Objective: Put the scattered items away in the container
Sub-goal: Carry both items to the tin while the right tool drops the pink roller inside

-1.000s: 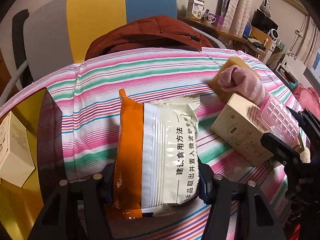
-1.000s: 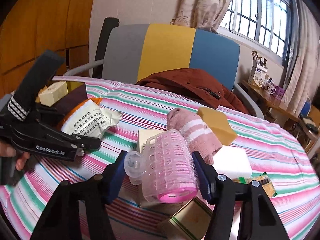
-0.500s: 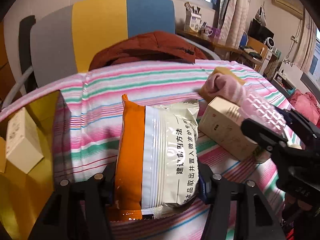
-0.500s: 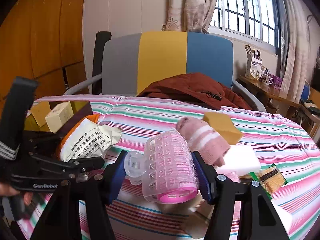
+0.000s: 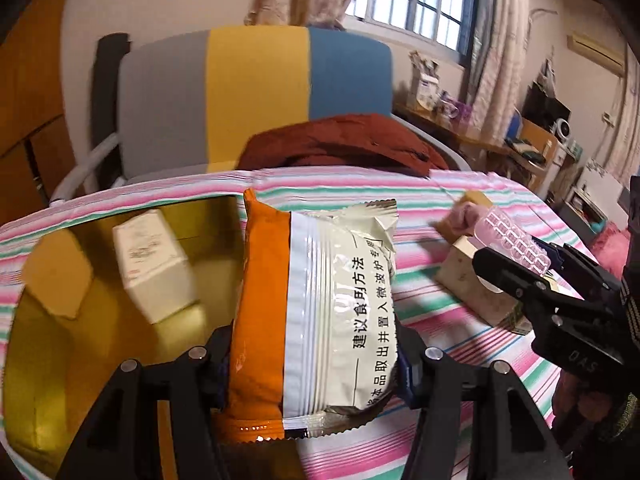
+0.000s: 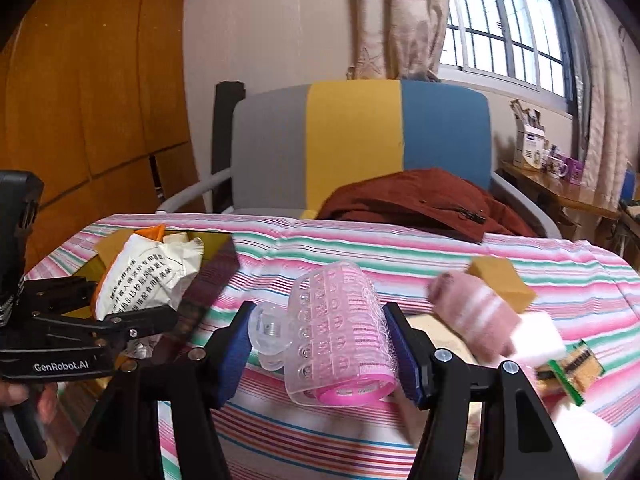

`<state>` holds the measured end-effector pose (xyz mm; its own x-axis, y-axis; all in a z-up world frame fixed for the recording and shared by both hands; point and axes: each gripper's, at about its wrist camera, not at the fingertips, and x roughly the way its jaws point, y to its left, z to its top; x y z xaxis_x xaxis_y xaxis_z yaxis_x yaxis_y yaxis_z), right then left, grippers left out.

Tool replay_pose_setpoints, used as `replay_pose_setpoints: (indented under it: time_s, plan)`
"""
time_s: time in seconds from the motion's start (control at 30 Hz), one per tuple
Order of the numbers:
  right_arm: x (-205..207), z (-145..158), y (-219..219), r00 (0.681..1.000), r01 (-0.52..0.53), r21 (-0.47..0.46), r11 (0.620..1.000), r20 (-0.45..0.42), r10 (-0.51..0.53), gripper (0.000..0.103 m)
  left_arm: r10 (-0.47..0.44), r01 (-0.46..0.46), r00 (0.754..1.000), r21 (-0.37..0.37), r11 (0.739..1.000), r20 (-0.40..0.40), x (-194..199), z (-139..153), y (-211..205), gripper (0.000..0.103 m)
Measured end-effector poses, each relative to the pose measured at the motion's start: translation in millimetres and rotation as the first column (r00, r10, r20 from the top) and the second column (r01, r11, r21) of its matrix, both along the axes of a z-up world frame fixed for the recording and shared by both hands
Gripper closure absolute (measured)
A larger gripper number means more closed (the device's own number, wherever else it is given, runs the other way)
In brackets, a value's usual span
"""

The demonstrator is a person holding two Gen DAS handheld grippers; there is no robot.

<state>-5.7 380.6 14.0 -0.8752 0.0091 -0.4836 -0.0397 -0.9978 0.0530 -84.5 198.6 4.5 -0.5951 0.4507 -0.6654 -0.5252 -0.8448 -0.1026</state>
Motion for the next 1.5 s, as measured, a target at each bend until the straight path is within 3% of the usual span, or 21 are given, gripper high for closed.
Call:
replay_pose_setpoints:
  time_s: [0.23, 0.47, 0.63, 1.07, 1.33, 1.5]
  plan:
    - [-13.2, 4.1, -45.7, 0.995, -0.098, -0.010, 0.995, 0.000, 0.098, 0.039, 0.111, -0.111, 0.994, 0.003, 0.994, -0.011, -5.6, 6.8, -65.2, 0.043]
    - [-30.8, 9.9, -99.9, 0.972, -0.234, -0.032, 0.972, 0.004, 0.234, 0.039, 0.210, -0.210, 0.978, -0.055, 0.976, 0.003, -33.2, -0.1, -117.9, 0.043]
    - [-57.2, 5.5, -137.5, 0.956, -0.290, 0.021, 0.957, 0.053, 0.289, 0.039, 0.259, -0.253, 0.960, -0.064, 0.965, 0.107, -68.9, -13.4, -143.4, 0.043]
    - [-130.4, -26.2, -168.1, 0.939, -0.280, 0.171, 0.945, 0.254, 0.233, 0.039, 0.256, -0.239, 0.934, -0.098, 0.966, 0.250, -113.4, -43.1, -150.5, 0.043]
    - [-159.1, -41.2, -174.9, 0.929, -0.284, 0.224, 0.932, 0.306, 0.209, 0.039, 0.278, -0.259, 0.919, -0.102, 0.960, 0.279, -137.6, -49.6, -143.3, 0.042]
    - [-166.9, -43.1, -170.7, 0.931, -0.275, 0.210, 0.938, 0.300, 0.206, 0.039, 0.291, -0.266, 0.917, -0.122, 0.956, 0.274, -144.8, -49.5, -139.6, 0.042]
